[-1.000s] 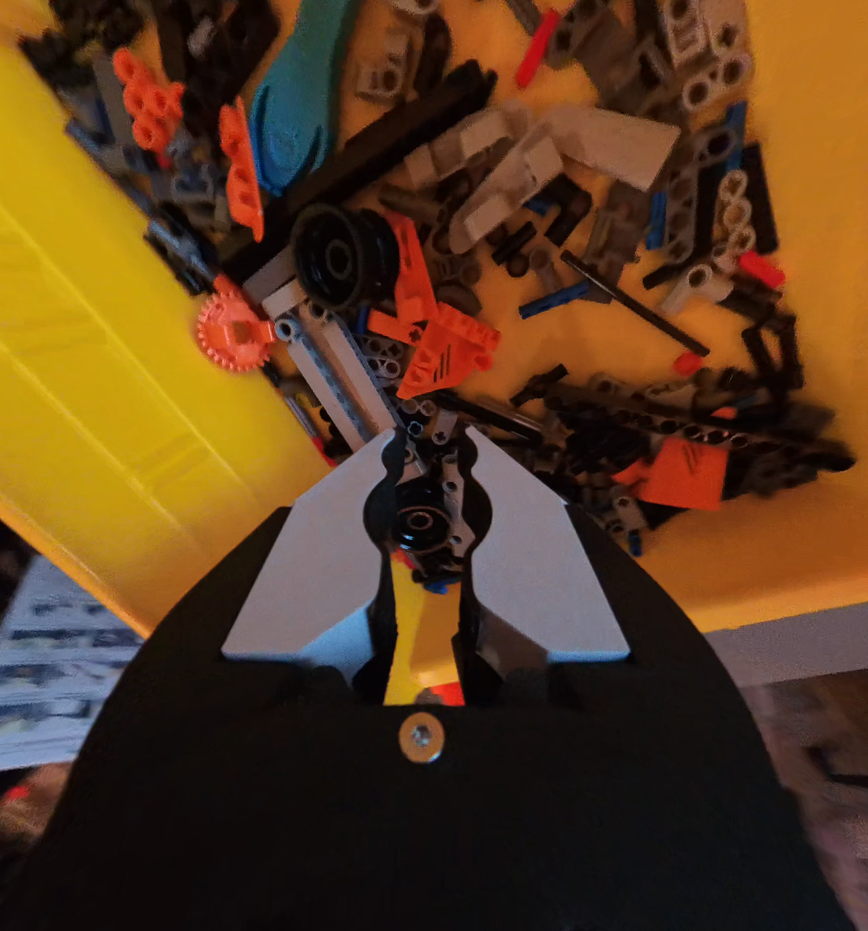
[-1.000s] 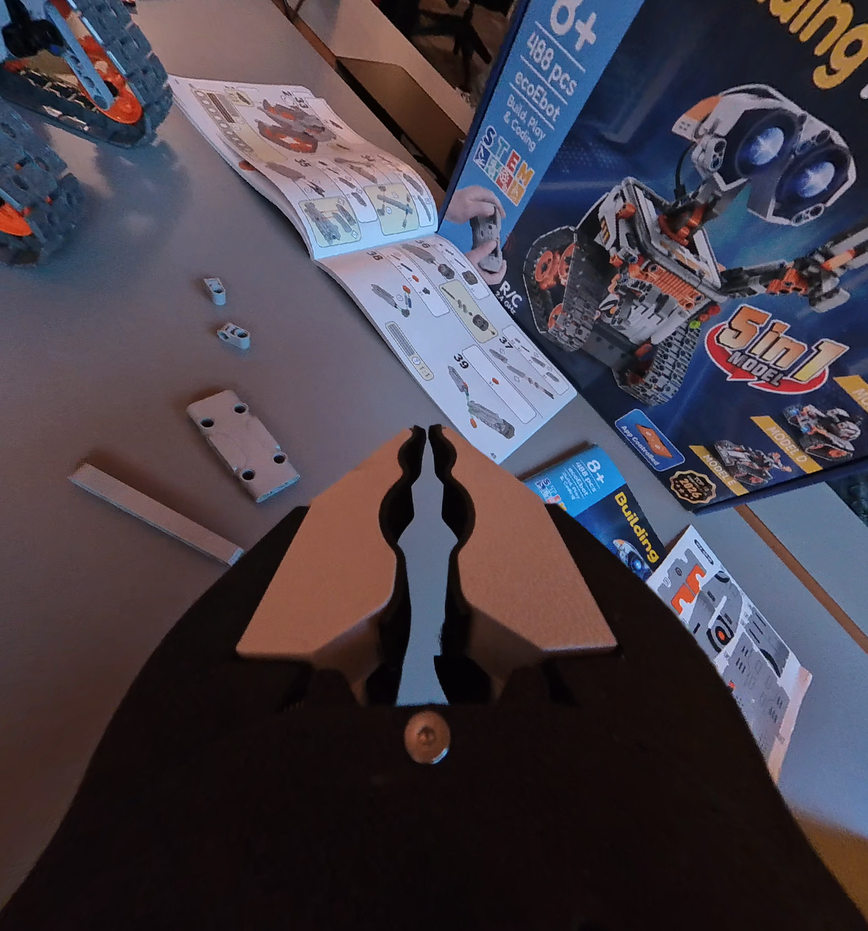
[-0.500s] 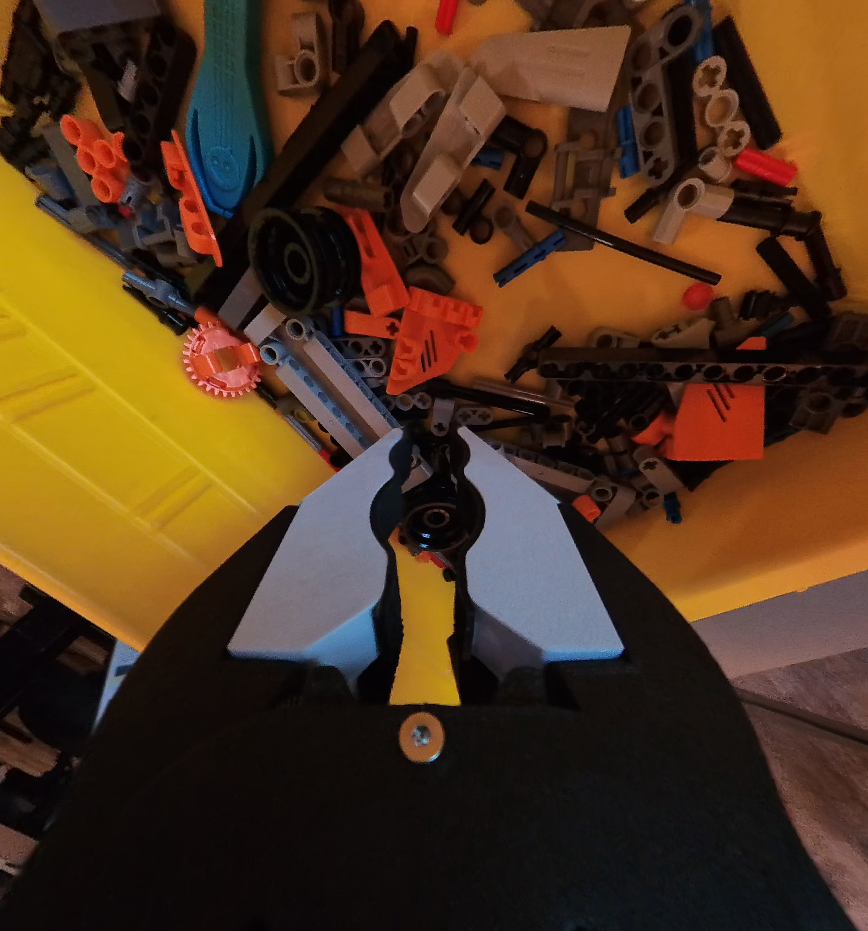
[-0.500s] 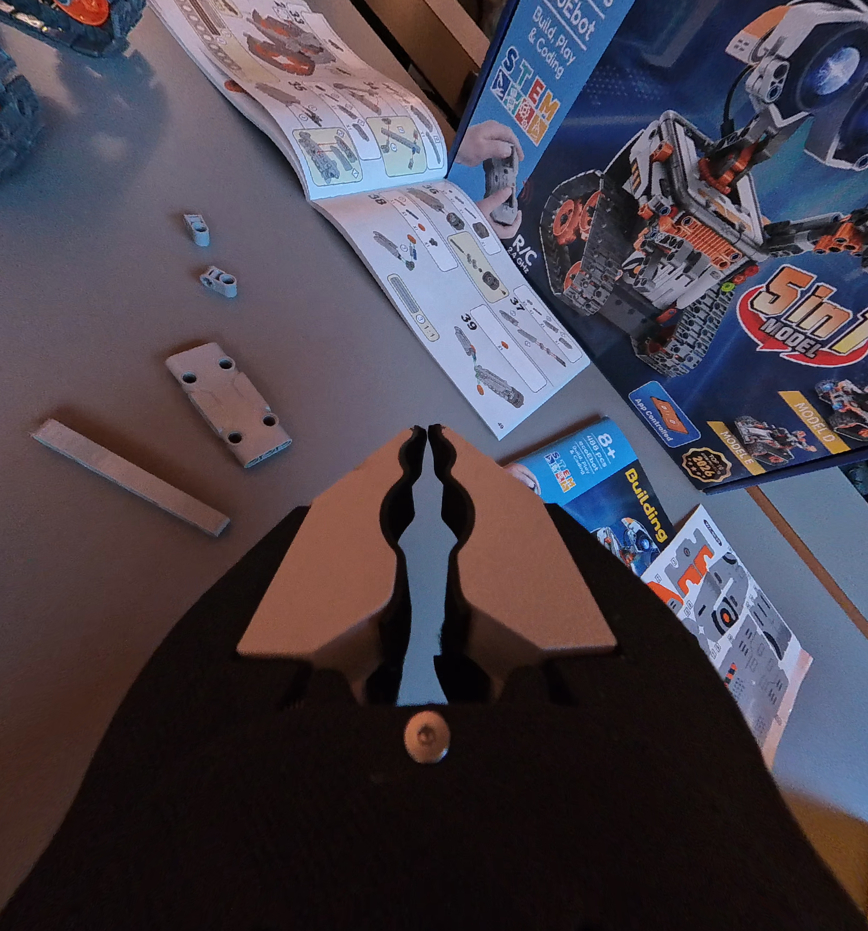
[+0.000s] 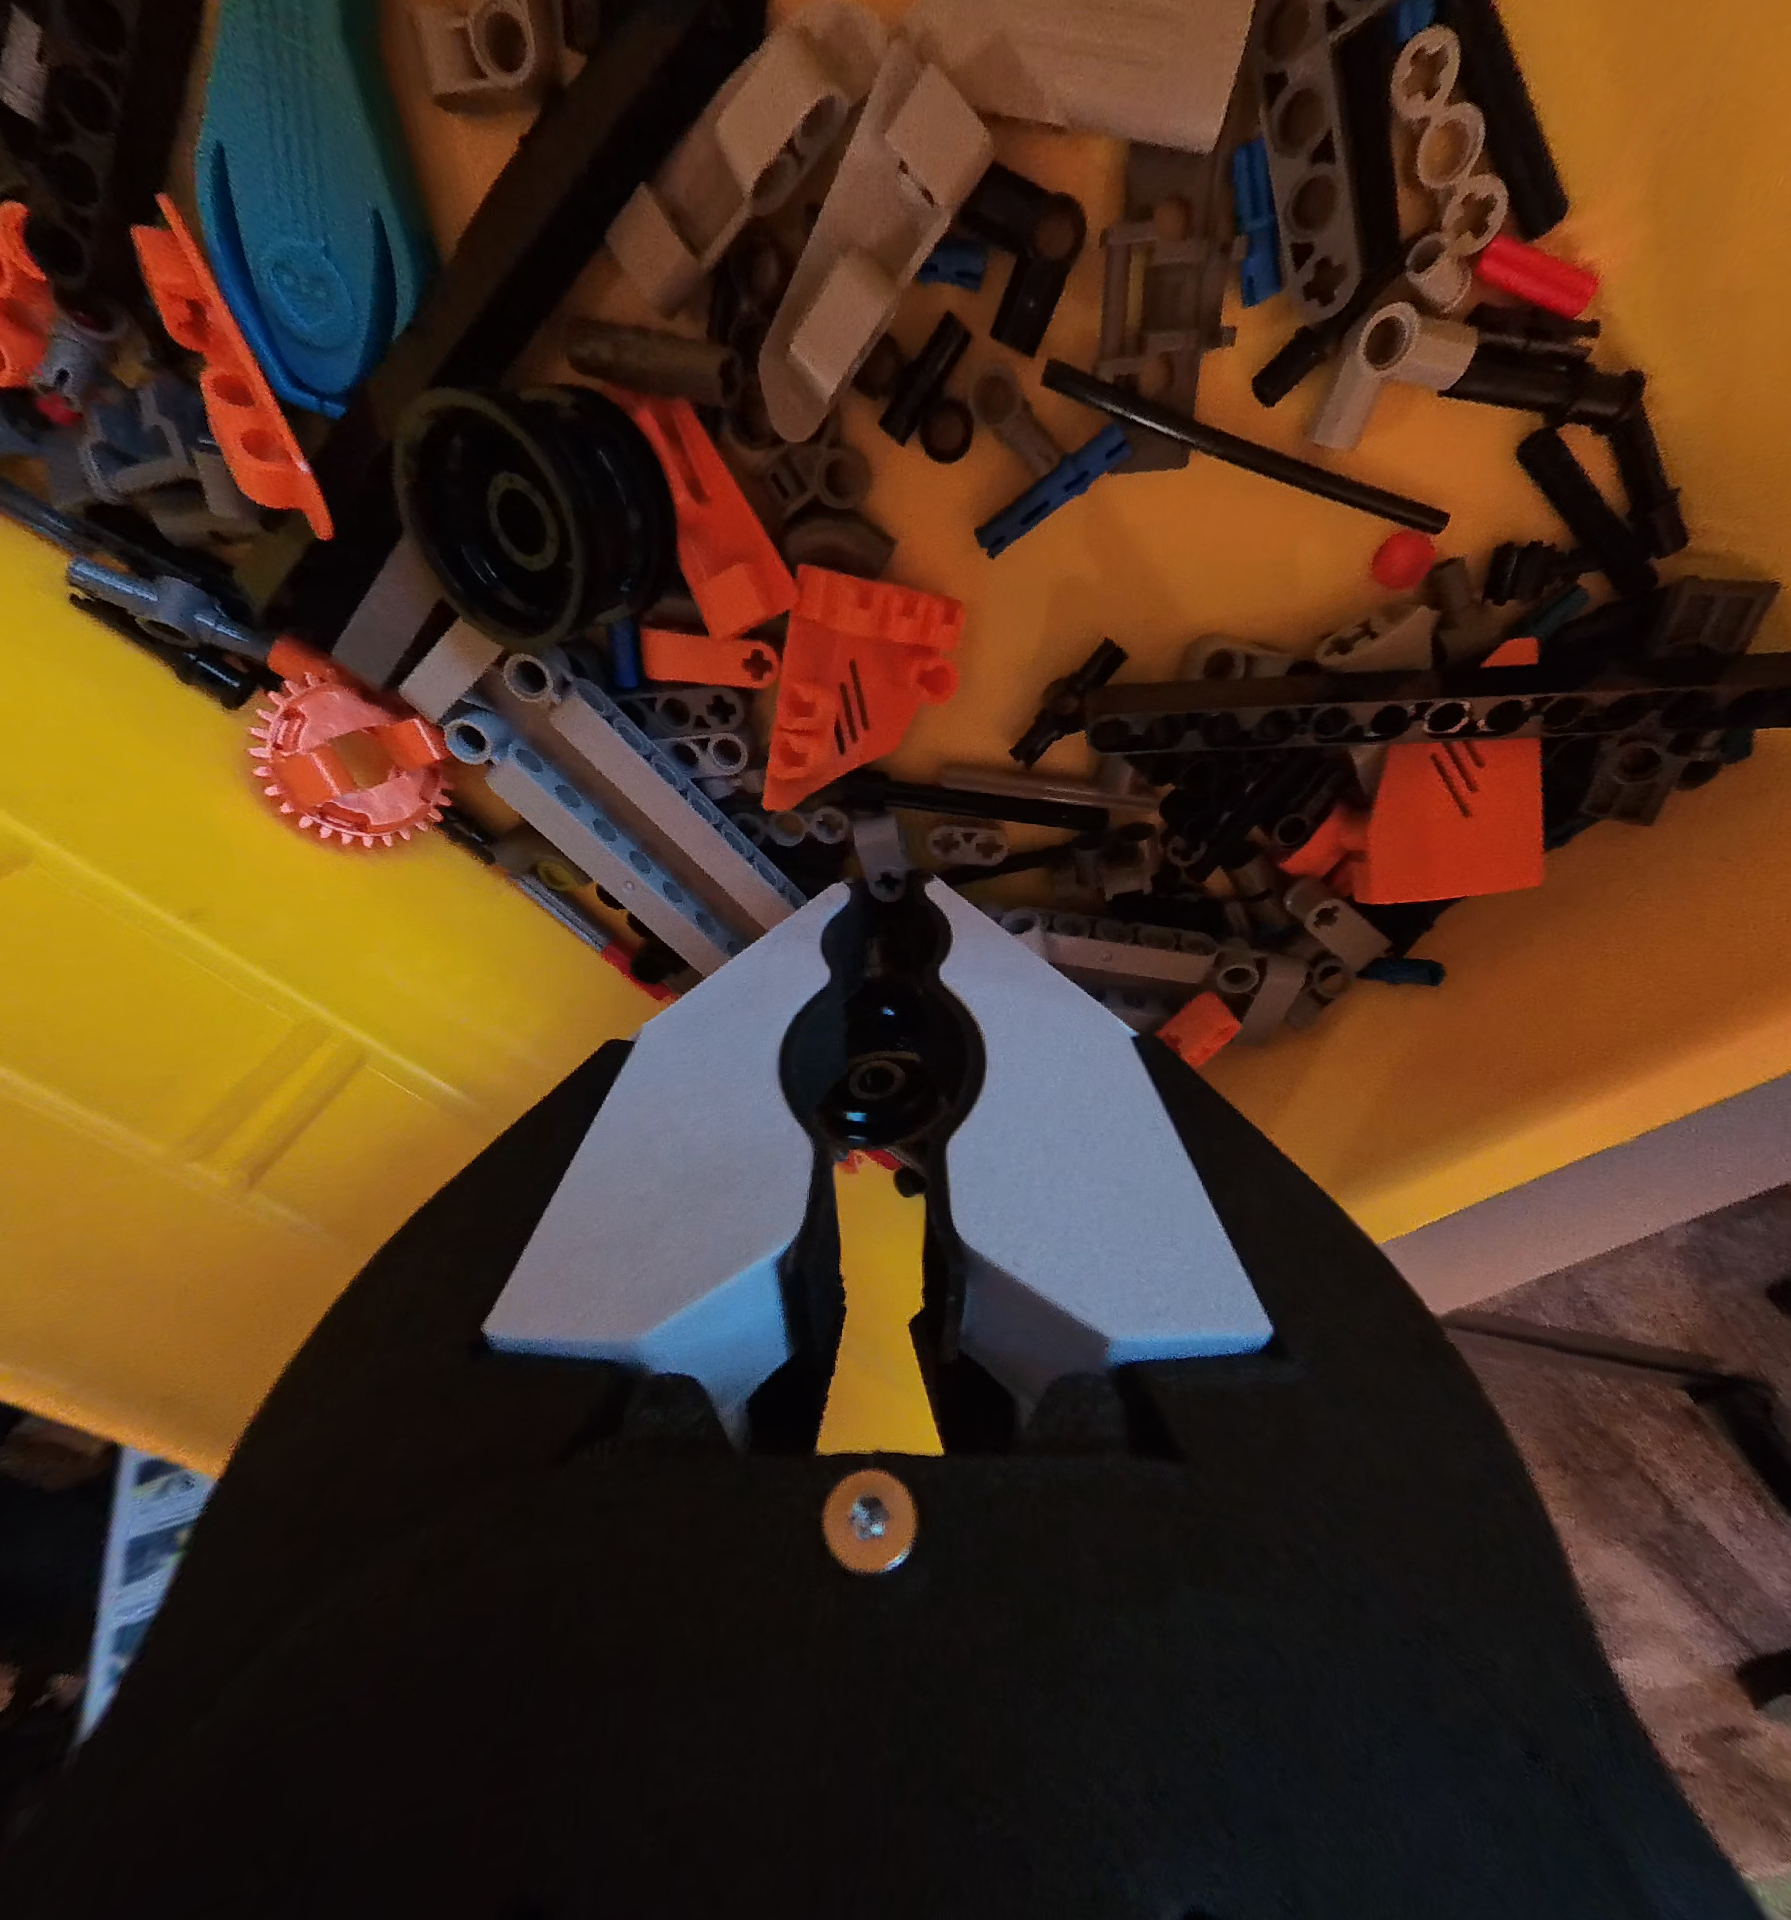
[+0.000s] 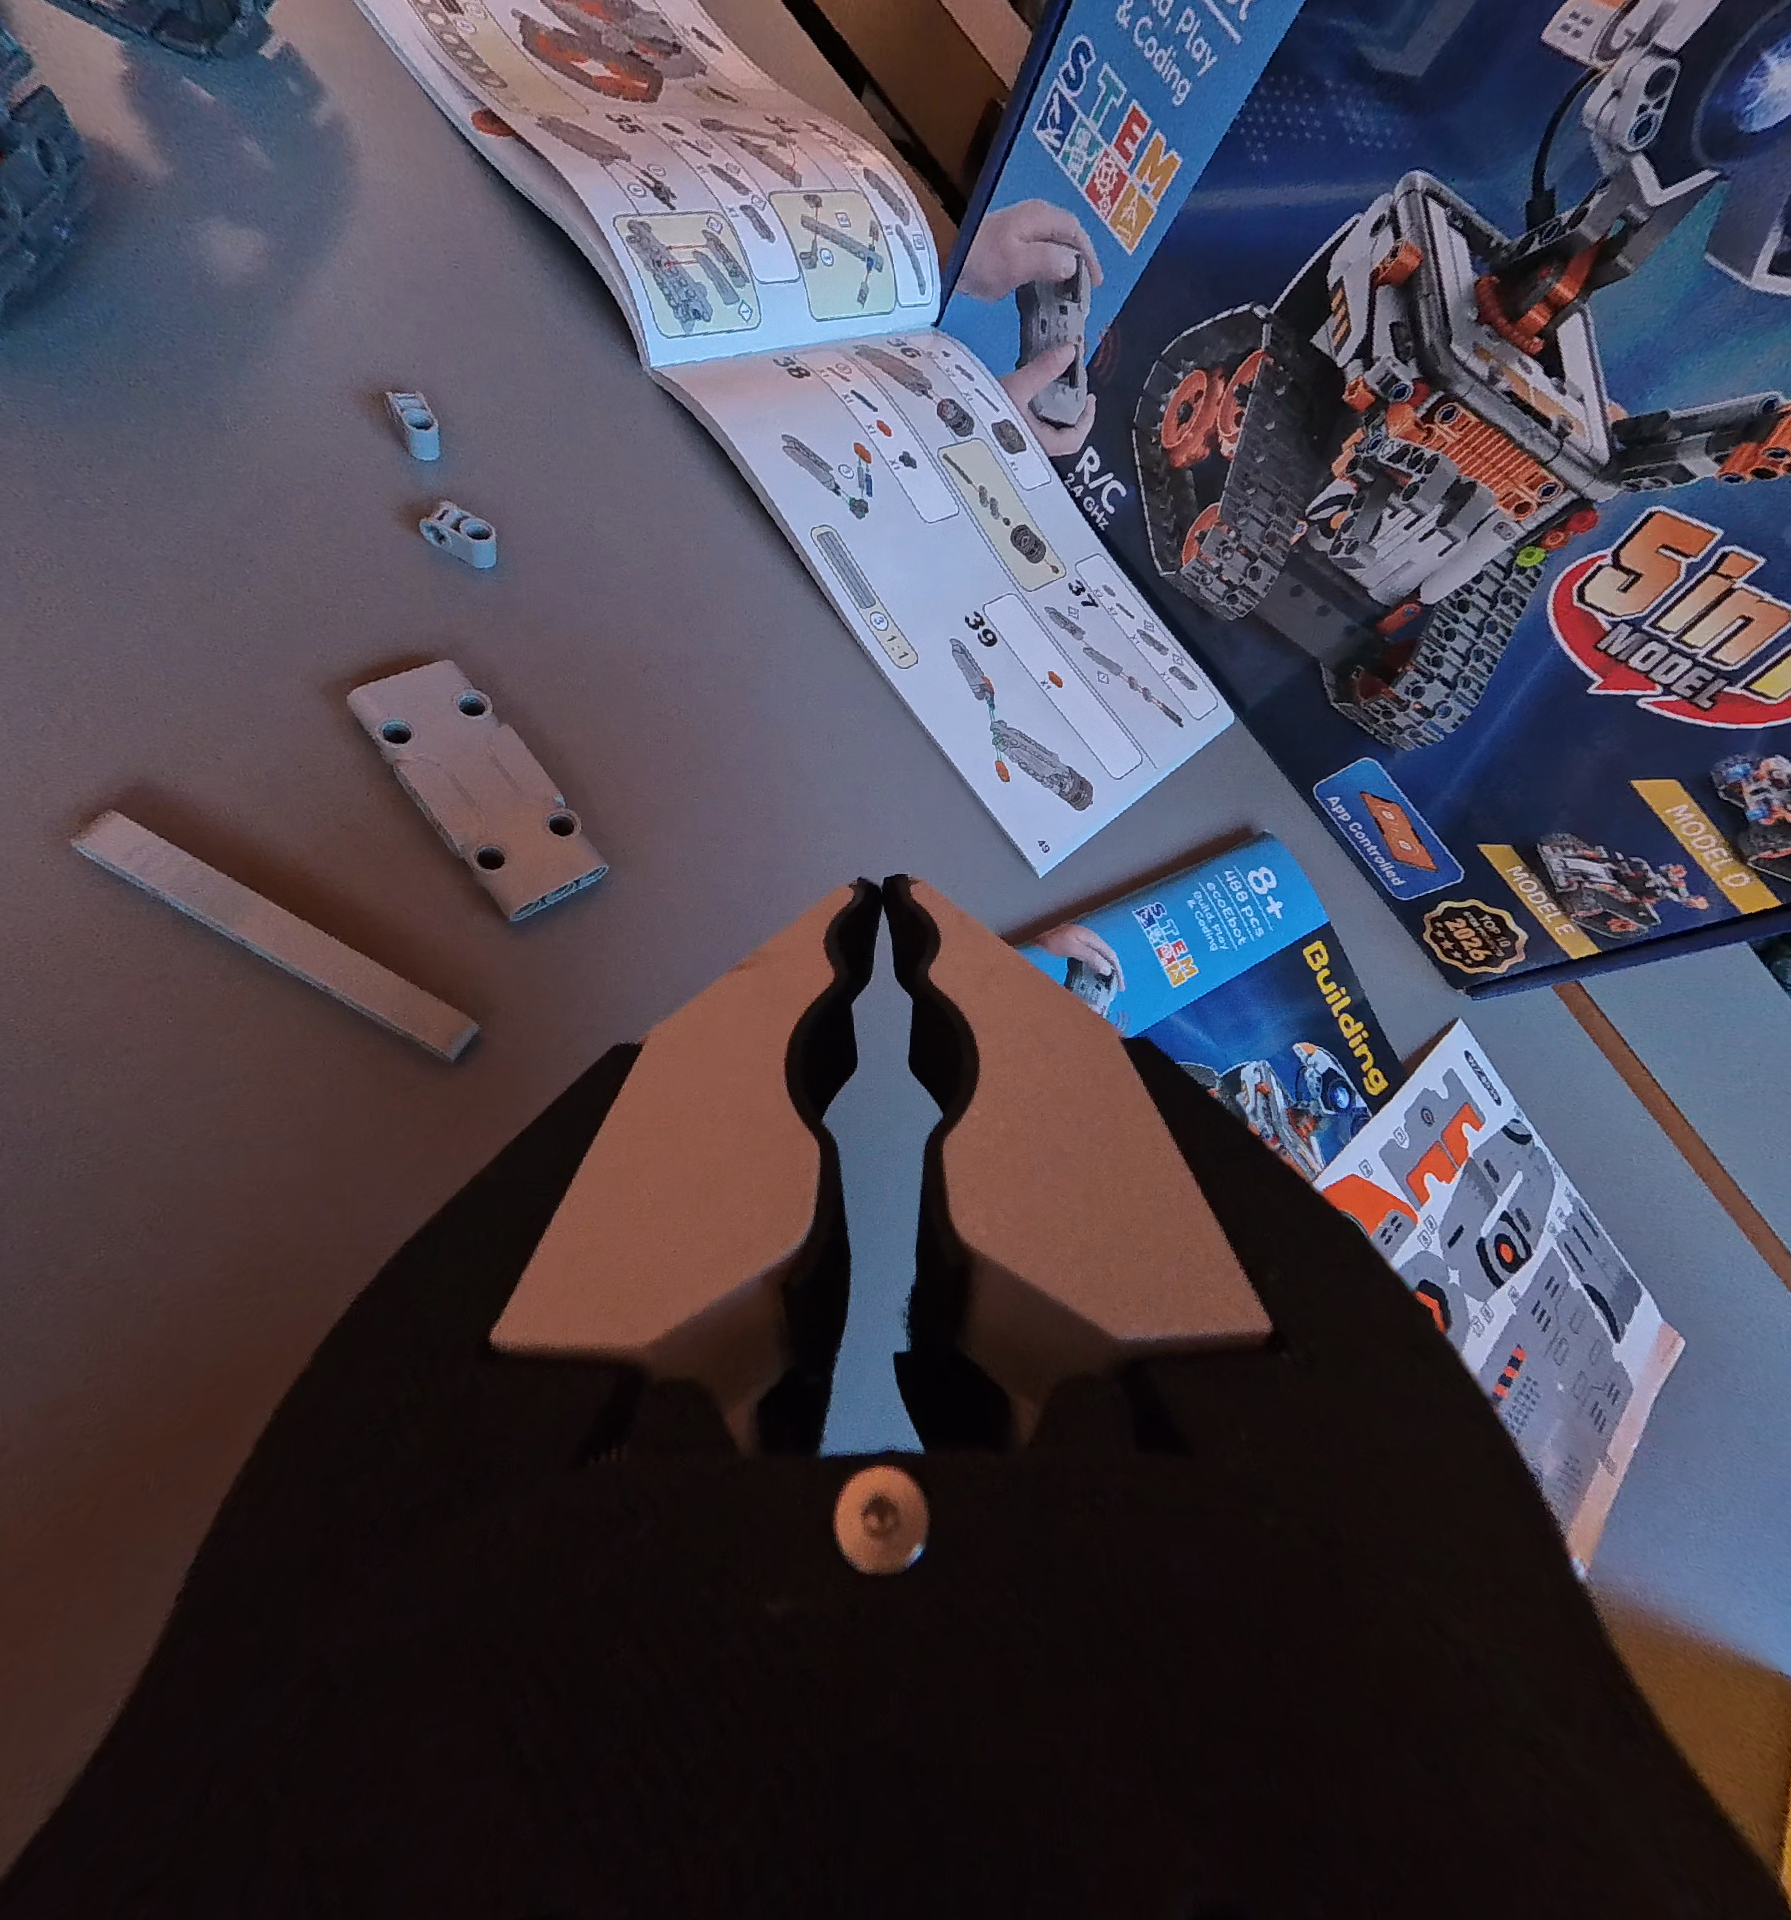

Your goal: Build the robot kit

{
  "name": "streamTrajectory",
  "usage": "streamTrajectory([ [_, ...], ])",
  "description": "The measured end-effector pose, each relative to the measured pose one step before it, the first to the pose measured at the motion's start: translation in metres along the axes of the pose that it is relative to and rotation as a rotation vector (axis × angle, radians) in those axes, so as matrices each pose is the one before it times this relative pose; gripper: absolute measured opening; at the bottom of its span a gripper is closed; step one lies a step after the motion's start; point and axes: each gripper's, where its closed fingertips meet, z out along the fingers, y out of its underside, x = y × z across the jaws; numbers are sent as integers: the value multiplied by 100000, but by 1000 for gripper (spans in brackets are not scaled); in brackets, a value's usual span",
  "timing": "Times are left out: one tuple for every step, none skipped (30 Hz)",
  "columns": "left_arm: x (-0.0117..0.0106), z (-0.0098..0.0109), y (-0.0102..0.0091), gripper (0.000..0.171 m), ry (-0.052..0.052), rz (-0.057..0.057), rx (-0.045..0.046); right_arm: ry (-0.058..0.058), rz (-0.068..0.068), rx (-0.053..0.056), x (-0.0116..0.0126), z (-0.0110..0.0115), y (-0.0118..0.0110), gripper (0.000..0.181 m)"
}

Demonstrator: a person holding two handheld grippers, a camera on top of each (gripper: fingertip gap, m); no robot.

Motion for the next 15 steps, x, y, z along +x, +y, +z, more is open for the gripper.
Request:
streamTrajectory([
  [66, -269, -167, 4, 1179, -1493, 1358, -476, 43, -153, -83, 10, 79, 2],
  [54, -426, -251, 4, 716, -1501, 2042, -527, -225, -138, -114, 12, 67, 2],
  [41, -550, -290, 4, 191, -1080, 2337, -454, -426, -232, -111, -2, 60, 2],
  [64, -629, -327, 4, -126, -438, 2565, -302, -446, -302, -71, 1, 47, 2],
  [63, -722, -326, 4, -395, -81, 2388, -306, -213, -189, -50, 25, -1, 2],
  [153, -836, -341, 5, -220, -24, 1817, -381, 51, 92, -58, 17, -63, 2],
  [201, -1008, -518, 4, -516, 79, 1653, -437, 116, 317, -67, 10, -130, 2],
  [242, -1278, -928, 4, -1209, 378, 2557, -432, 12, 359, -78, 6, -127, 2],
  [458, -1553, -1504, 5, -1111, 877, 4105, -348, -17, 429, -79, -2, -135, 2],
  [734, -1780, -2139, 5, -747, 1685, 5388, -457, 60, 530, -118, 10, -162, 2],
  [877, -1850, -2794, 5, -1226, 2446, 6458, -621, 147, 529, -149, 27, -162, 2],
  [1143, -1733, -3406, 5, -910, 3315, 7116, -796, 106, 362, -190, 55, -137, 2],
  [1724, -1334, -3761, 5, 1516, 4555, 6616, -745, -206, 119, -217, 59, -119, 3],
  [2140, -695, -3903, 5, 3113, 5666, 5285, -508, -599, -108, -187, 54, -71, 3],
  [2135, 60, -3824, 5, 2749, 6580, 3485, -324, -960, -214, -133, 29, -43, 3],
])
